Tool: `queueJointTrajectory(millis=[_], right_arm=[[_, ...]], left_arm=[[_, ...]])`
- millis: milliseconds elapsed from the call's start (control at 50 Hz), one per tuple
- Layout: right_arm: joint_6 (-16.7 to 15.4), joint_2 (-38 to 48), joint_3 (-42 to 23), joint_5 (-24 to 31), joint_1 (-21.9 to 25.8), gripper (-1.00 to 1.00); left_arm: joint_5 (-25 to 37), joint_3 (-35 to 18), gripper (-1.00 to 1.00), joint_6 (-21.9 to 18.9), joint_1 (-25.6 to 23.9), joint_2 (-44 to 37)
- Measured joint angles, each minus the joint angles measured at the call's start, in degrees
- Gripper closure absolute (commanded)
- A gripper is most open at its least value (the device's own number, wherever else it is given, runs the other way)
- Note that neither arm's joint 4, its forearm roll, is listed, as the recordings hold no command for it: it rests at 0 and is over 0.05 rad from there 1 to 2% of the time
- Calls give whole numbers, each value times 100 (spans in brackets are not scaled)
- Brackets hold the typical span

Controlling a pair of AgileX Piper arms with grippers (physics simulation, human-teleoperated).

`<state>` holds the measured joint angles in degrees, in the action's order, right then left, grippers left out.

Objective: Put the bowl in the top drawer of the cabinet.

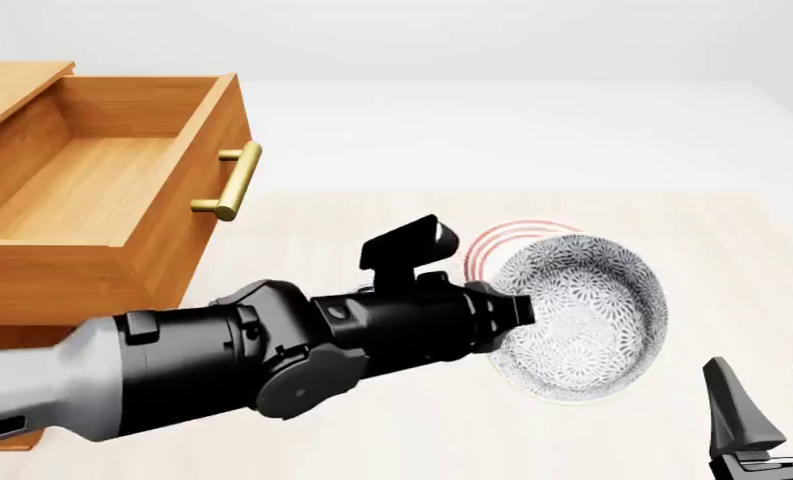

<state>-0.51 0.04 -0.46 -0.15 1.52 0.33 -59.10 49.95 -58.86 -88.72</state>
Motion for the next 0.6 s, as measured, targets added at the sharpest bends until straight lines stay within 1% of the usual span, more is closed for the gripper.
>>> queueJointTrajectory(millis=[600], right_arm=[[0, 0, 0, 0, 0, -100]], left_arm=[[1167, -873, 100, -438, 626, 779]])
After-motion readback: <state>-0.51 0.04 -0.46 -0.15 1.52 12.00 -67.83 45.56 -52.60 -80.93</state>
